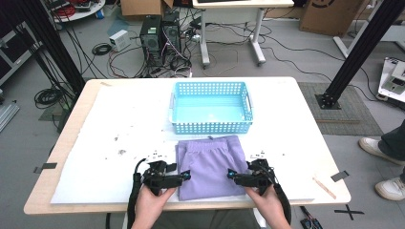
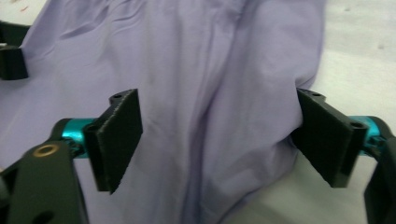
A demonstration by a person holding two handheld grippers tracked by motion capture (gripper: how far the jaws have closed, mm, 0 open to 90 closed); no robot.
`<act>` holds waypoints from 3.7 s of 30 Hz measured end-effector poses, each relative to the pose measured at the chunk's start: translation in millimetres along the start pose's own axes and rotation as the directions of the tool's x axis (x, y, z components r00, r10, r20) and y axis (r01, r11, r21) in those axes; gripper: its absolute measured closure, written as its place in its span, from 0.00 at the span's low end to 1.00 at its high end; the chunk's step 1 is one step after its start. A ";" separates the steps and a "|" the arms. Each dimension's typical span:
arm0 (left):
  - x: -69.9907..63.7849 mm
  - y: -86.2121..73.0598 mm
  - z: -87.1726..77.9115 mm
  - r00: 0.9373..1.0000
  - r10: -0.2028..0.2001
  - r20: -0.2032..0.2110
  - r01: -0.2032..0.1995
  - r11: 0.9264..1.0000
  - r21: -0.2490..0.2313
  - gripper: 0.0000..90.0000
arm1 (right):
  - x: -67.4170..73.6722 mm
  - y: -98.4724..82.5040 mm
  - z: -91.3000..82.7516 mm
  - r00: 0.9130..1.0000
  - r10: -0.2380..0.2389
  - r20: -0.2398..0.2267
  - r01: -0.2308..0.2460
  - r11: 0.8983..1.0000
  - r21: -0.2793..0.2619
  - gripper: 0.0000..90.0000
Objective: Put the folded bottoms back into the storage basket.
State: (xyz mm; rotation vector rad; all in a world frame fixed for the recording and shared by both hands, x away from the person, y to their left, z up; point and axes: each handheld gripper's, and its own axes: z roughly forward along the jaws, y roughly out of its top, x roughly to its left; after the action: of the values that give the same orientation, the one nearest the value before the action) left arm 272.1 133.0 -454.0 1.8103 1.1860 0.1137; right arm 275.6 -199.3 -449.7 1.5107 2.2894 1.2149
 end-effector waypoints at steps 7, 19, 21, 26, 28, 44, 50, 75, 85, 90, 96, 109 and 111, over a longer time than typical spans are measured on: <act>-5.4 -0.2 3.8 1.000 0.009 -0.024 -0.009 1.000 -0.005 0.44 | 3.8 0.2 1.7 0.999 -0.030 0.021 0.030 1.000 0.003 0.50; -12.7 -2.8 3.7 0.983 0.094 -0.156 -0.096 0.995 -0.004 0.48 | 4.3 -0.8 1.6 0.998 -0.065 0.019 0.065 0.998 0.004 0.47; -11.5 -2.6 4.4 0.990 0.067 -0.125 -0.069 0.998 -0.010 0.59 | 4.6 -0.7 1.9 0.998 -0.065 0.012 0.065 0.998 0.004 0.47; -10.4 -0.9 7.0 0.992 0.018 -0.127 -0.020 1.000 -0.013 0.72 | 4.9 0.8 3.7 0.998 -0.061 -0.023 0.062 0.998 0.009 0.57; -9.2 -0.8 6.6 0.991 0.014 -0.131 -0.015 1.000 -0.012 0.78 | 6.1 1.4 5.3 0.997 -0.073 -0.029 0.074 0.997 0.012 0.61; -19.8 -3.8 8.6 0.978 0.170 -0.124 -0.168 0.986 0.021 0.54 | 3.9 0.1 3.4 0.997 -0.072 -0.034 0.073 0.997 0.015 0.64; -12.3 -2.7 3.7 0.988 0.102 -0.113 -0.100 0.995 0.024 0.87 | 3.7 0.1 3.4 0.997 -0.074 -0.035 0.075 0.997 0.015 0.64; -19.4 5.0 0.8 0.998 0.054 0.011 -0.054 0.998 -0.033 0.96 | -0.5 3.1 -16.4 0.989 -0.120 -0.090 0.114 0.991 -0.071 0.93; -23.4 25.3 -18.5 0.995 0.077 0.056 -0.072 0.994 -0.086 0.96 | 3.7 21.9 -35.3 0.982 -0.137 -0.129 0.121 0.985 -0.123 0.93; -26.1 41.8 -32.6 0.992 0.103 0.077 -0.093 0.988 -0.127 0.96 | 9.8 34.1 -45.6 0.978 -0.157 -0.140 0.137 0.980 -0.144 0.94; -31.5 67.4 -49.3 0.986 0.136 0.094 -0.118 0.978 -0.175 0.96 | 13.3 53.8 -59.5 0.973 -0.151 -0.174 0.120 0.977 -0.177 0.94; -24.4 148.9 -57.4 0.982 0.182 0.059 -0.164 0.959 -0.233 0.96 | 10.9 136.6 -74.8 0.980 -0.157 -0.123 0.119 0.956 -0.268 0.94; -21.9 161.9 -55.1 0.981 0.191 0.042 -0.175 0.953 -0.249 0.96 | 10.9 152.9 -73.8 0.982 -0.167 -0.090 0.136 0.951 -0.279 0.94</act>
State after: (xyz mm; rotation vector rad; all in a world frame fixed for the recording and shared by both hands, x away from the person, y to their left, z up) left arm 340.4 136.8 -295.7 1.6879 0.9129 0.2926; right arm 340.5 -204.6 -292.6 1.1774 2.1475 1.5299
